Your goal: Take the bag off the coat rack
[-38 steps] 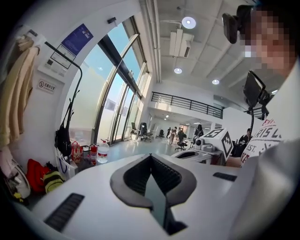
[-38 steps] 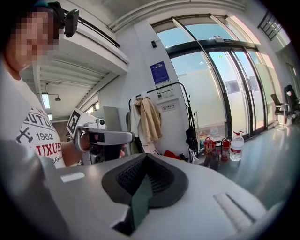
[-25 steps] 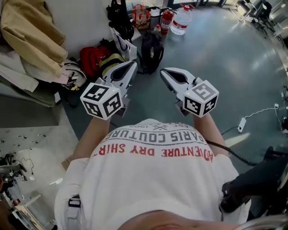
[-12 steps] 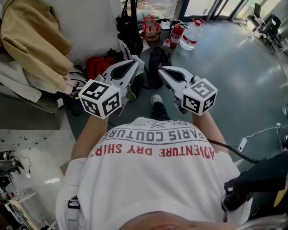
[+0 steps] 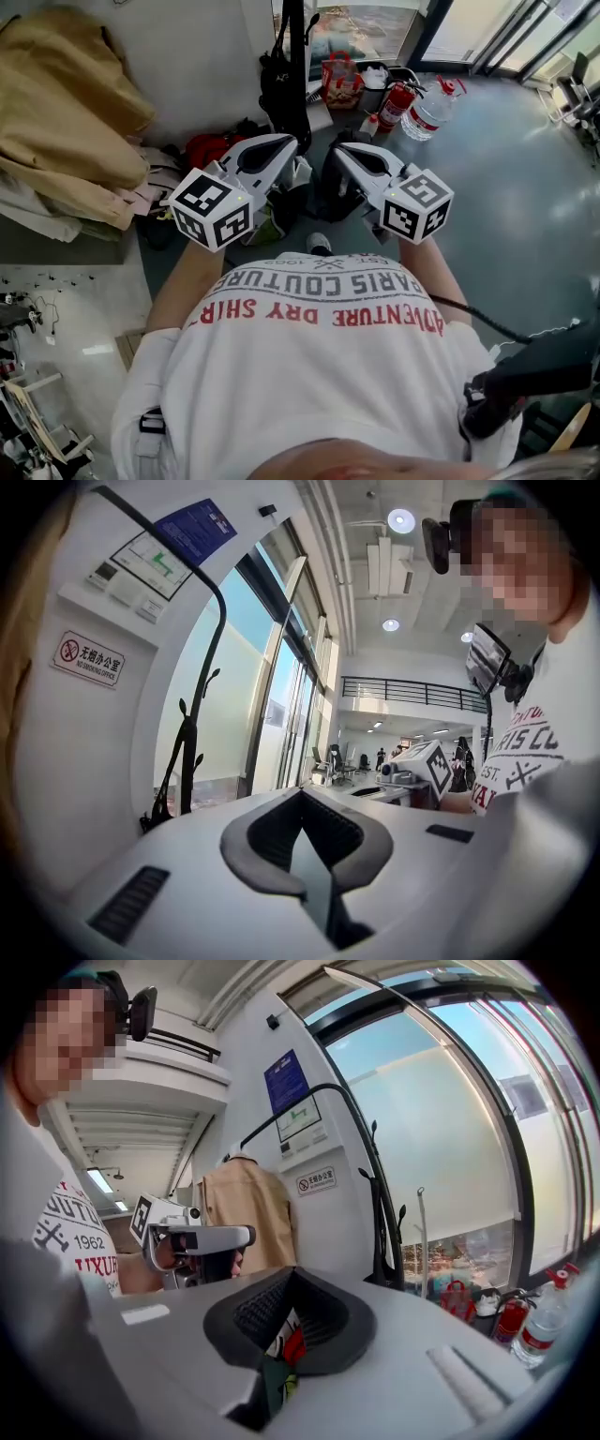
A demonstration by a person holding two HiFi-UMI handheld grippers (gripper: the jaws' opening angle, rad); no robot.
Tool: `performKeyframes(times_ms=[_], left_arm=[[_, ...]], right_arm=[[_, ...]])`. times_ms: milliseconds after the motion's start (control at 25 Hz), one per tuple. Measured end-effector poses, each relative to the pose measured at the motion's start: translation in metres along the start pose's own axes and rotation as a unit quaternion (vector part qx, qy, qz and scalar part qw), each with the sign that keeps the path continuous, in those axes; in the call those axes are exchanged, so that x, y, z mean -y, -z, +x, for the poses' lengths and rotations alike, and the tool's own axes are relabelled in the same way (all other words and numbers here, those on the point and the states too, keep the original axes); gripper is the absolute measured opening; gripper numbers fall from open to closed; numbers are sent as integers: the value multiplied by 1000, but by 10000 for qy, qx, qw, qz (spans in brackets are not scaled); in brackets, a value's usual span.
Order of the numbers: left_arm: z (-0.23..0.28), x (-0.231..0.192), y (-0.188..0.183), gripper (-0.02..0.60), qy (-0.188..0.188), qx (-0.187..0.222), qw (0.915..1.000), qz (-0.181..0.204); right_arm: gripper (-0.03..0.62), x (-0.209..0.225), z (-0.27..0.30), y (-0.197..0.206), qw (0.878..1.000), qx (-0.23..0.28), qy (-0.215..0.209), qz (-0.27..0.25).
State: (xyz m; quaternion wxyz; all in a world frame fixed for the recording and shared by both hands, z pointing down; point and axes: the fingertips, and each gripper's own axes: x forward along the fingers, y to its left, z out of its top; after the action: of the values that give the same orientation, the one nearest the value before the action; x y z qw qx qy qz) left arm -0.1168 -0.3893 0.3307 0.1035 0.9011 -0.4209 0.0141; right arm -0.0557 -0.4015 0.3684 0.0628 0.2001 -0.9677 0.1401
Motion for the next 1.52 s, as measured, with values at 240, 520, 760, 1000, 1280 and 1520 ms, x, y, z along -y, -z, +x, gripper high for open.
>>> performKeyframes(times_ms=[240, 520, 760, 1000, 1280, 1520], left_arm=[[81, -69, -38, 3, -261, 236, 9990, 268], [122, -111, -61, 3, -714, 269, 9959, 482], [145, -151, -79, 52, -1194, 299, 9896, 747], [177, -216, -85, 188, -1623, 74, 9821, 955], [223, -283, -62, 212, -1856, -456, 9780, 839], [242, -304, -59, 210, -1852, -610, 9777, 775]], right_arm=[[2, 102, 38, -39, 9998, -56, -202, -9], [2, 157, 58, -58, 9991, -40, -430, -29], [2, 183, 71, -66, 9982, -91, -588, -106], [2, 213, 77, -59, 9990, -204, -409, -14], [2, 253, 67, -36, 9990, -385, -35, 246], [2, 267, 70, -24, 9976, -562, 112, 401]])
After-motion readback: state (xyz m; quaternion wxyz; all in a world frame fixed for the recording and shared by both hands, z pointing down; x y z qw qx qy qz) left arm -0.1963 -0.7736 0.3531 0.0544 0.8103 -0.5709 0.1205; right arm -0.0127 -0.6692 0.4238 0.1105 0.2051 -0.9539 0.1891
